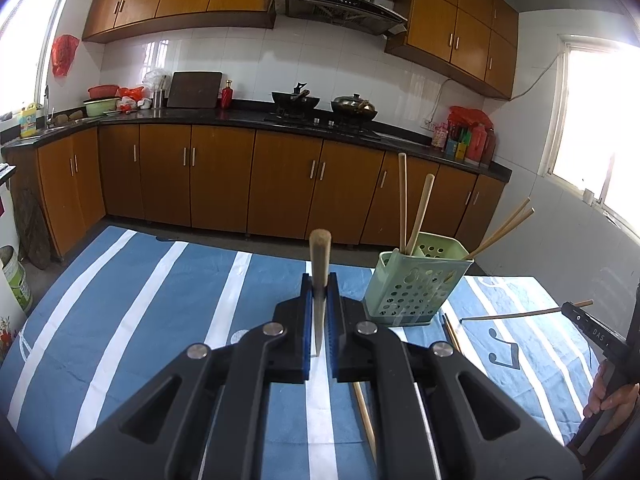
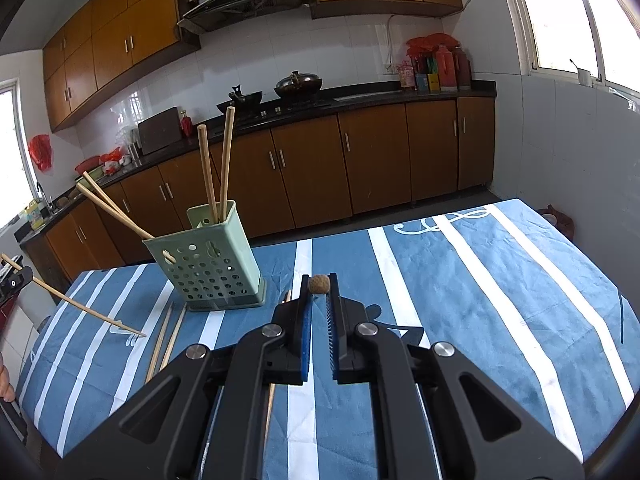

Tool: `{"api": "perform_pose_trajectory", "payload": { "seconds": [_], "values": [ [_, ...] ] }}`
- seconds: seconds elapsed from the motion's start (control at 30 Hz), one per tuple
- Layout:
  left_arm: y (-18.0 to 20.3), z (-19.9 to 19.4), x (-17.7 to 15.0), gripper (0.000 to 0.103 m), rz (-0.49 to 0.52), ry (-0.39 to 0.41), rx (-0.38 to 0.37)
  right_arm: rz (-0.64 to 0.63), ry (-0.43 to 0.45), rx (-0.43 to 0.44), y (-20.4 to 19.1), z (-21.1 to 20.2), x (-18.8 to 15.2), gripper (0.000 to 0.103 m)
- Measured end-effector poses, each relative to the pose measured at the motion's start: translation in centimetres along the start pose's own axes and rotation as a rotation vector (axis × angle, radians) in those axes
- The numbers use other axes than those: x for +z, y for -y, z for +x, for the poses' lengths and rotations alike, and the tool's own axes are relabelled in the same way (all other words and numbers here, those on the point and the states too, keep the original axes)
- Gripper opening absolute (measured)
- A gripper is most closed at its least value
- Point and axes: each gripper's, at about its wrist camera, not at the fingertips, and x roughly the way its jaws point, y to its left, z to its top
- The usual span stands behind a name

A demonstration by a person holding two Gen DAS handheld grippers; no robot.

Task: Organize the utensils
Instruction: 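Lift both held chopsticks upright and carry them over the green holder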

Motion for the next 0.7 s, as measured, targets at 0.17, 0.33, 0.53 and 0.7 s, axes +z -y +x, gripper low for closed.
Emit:
{"api": "perform_pose_trajectory", "payload": {
  "seconds": [0.17, 0.33, 0.53, 0.7],
  "values": [
    [0.8, -1.0, 1.6, 0.008, 0.024, 0.037, -0.023, 0.008, 0.048, 0.032, -0.2, -1.3, 1.8, 0.008],
    [2.4, -2.7, 3.9, 0.008, 0.042, 0.091, -0.067, 0.015, 0.091, 0.098, -0.9, -3.3, 4.7, 0.008],
    [5.4, -4.0, 7.2, 0.008, 0.042, 0.166, -0.139, 0.034, 0.174, 0.228, -2.9, -5.8, 8.2, 0.008],
    [8.4, -3.2, 9.9, 0.008, 0.034, 0.242, -0.157, 0.033, 0.284, 0.249, -5.3, -6.0, 10.8, 0.008]
  ]
}}
